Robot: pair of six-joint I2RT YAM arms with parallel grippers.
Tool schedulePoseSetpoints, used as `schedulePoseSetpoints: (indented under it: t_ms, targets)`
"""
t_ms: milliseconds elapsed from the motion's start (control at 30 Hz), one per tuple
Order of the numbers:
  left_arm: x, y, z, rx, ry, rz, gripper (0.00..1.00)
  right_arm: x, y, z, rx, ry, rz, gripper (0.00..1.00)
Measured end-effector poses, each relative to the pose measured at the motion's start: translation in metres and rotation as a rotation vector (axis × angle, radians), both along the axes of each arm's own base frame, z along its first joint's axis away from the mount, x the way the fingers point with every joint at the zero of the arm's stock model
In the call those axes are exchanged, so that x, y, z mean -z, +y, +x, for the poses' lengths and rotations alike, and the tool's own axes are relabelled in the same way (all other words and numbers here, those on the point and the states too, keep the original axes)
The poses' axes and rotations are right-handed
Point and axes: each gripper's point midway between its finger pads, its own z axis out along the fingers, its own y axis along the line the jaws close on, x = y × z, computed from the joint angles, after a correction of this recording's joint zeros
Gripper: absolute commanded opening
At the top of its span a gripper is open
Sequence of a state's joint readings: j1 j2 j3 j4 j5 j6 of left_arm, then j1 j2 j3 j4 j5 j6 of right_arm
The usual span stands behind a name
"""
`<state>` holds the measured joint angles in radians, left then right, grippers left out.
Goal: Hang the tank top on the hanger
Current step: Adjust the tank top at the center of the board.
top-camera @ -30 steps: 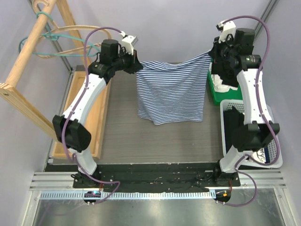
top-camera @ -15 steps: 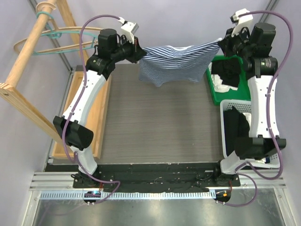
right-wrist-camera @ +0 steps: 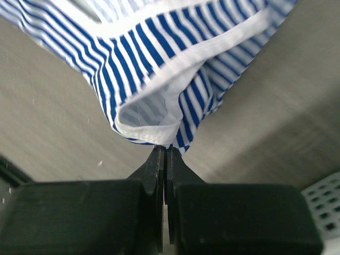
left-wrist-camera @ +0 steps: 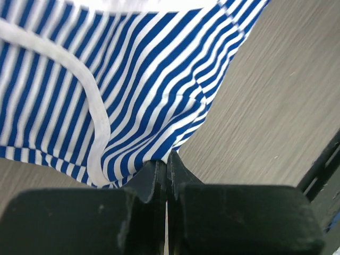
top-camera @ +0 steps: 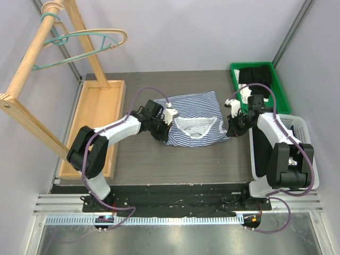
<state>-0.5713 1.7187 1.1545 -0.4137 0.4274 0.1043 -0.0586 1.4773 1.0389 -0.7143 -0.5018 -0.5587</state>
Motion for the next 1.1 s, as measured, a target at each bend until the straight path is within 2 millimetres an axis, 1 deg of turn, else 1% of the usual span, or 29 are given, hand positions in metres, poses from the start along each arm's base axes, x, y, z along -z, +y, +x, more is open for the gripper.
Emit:
schedulePoseSetpoints:
  t_ms: [33,100,133,200,233,267,333,367,400,433,467,567,633,733,800,833,867,933,1000,1033,1100]
  targets:
    - [0.008,0.003,-0.004,0.009,0.014,0.022,0.0,0.007,0.0,-0.01,-0.019,0.032,-0.007,0.04]
    - [0.022,0.009,-0.004,0.018,0.023,0.063,0.02,0.009,-0.001,-0.015,-0.051,0.04,-0.018,0.08]
    - [0.026,0.012,-0.002,0.021,0.019,0.079,0.04,0.009,-0.002,-0.015,-0.067,0.033,-0.025,0.16]
    - [0.03,0.017,-0.001,0.037,0.015,0.109,0.13,0.01,-0.002,-0.018,-0.099,0.031,-0.036,0.27]
    - [0.031,0.02,-0.001,0.05,0.014,0.124,0.18,0.011,-0.003,-0.021,-0.116,0.036,-0.042,0.35]
    - [0.03,0.021,-0.002,0.064,0.015,0.134,0.31,0.011,-0.003,-0.024,-0.127,0.043,-0.046,0.4]
    - [0.027,0.025,-0.004,0.098,0.017,0.155,0.51,0.013,-0.005,-0.029,-0.148,0.055,-0.059,0.47]
    - [0.026,0.026,-0.005,0.114,0.015,0.161,0.64,0.013,-0.005,-0.03,-0.151,0.059,-0.062,0.54]
    - [0.025,0.028,-0.008,0.139,0.02,0.171,0.68,0.014,-0.007,-0.032,-0.157,0.065,-0.069,0.57]
    - [0.026,0.03,-0.012,0.163,0.027,0.179,0.75,0.014,-0.007,-0.033,-0.161,0.069,-0.075,0.6]
    - [0.026,0.033,-0.016,0.183,0.034,0.187,0.77,0.014,-0.008,-0.034,-0.162,0.074,-0.078,0.64]
    - [0.024,0.041,-0.032,0.248,0.068,0.203,0.82,0.009,-0.01,-0.034,-0.165,0.073,-0.09,0.65]
    - [0.017,0.045,-0.045,0.305,0.085,0.197,0.86,0.0,-0.01,-0.029,-0.161,0.049,-0.094,0.66]
    - [0.001,0.048,-0.06,0.37,0.085,0.171,0.89,-0.022,-0.009,-0.014,-0.131,-0.012,-0.087,0.65]
    - [-0.01,0.047,-0.064,0.39,0.067,0.148,0.92,-0.037,-0.007,0.0,-0.085,-0.052,-0.062,0.63]
    - [-0.015,0.046,-0.064,0.391,0.056,0.137,0.97,-0.043,-0.005,0.008,-0.058,-0.068,-0.044,0.63]
    - [-0.018,0.045,-0.063,0.388,0.042,0.129,0.98,-0.048,-0.003,0.015,-0.031,-0.077,-0.024,0.63]
    - [-0.024,0.041,-0.056,0.365,0.018,0.115,1.0,-0.051,0.001,0.03,0.02,-0.069,0.02,0.62]
    - [-0.028,0.035,-0.043,0.328,-0.023,0.108,1.0,-0.043,0.007,0.046,0.064,-0.038,0.071,0.61]
    - [-0.029,0.033,-0.036,0.303,-0.04,0.106,1.0,-0.037,0.009,0.051,0.08,-0.012,0.091,0.61]
    - [-0.032,0.03,-0.02,0.251,-0.072,0.1,1.0,-0.018,0.015,0.057,0.112,0.06,0.14,0.61]
